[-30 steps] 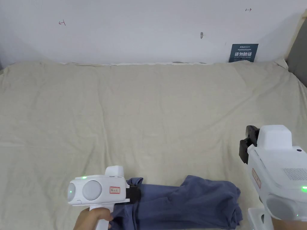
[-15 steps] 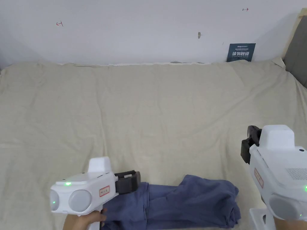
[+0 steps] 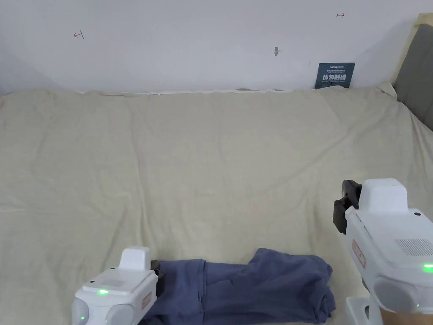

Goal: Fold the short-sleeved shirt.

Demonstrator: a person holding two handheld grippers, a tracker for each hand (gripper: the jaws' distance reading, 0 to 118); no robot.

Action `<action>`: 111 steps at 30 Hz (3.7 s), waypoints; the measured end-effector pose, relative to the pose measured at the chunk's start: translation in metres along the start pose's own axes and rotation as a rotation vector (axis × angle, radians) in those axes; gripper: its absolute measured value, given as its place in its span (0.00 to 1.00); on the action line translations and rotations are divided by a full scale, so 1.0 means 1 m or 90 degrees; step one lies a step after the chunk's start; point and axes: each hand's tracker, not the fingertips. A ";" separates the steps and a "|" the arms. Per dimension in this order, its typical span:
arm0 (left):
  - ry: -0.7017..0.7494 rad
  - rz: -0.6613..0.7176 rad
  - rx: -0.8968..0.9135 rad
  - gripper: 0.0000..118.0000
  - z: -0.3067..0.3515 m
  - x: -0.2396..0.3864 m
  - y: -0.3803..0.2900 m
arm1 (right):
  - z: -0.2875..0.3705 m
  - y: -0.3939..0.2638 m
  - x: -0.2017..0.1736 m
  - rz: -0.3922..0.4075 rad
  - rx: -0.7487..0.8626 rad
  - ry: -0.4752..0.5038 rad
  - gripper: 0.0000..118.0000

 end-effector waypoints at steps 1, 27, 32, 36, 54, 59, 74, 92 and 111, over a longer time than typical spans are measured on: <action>-0.008 -0.001 -0.009 0.00 -0.007 0.005 -0.002 | 0.000 -0.001 0.001 0.000 -0.001 0.000 0.02; -0.214 0.198 -0.077 0.02 0.008 -0.053 0.022 | -0.002 0.002 0.002 -0.001 -0.010 -0.004 0.02; -0.256 0.337 -0.113 0.63 0.004 -0.116 0.008 | -0.003 0.001 -0.005 0.004 -0.012 0.003 0.02; -0.273 0.371 -0.149 1.00 -0.011 -0.139 -0.004 | -0.004 -0.001 -0.009 0.010 -0.020 0.005 0.02; -0.267 0.296 -0.153 0.08 -0.044 -0.124 -0.020 | -0.013 -0.004 -0.012 0.020 -0.046 0.003 0.02; -0.229 0.253 -0.121 0.07 -0.009 -0.125 -0.006 | -0.014 0.000 -0.013 0.018 -0.039 0.009 0.02; -0.119 0.187 -0.066 0.07 0.054 -0.081 0.061 | -0.009 0.003 -0.006 0.006 -0.023 0.028 0.02; -0.206 -0.122 -0.201 0.49 -0.044 0.162 0.036 | 0.004 -0.015 0.044 -0.020 -0.047 -0.034 0.02; -0.117 0.019 0.119 0.07 0.028 0.081 0.070 | 0.005 -0.004 0.031 -0.023 -0.031 -0.017 0.02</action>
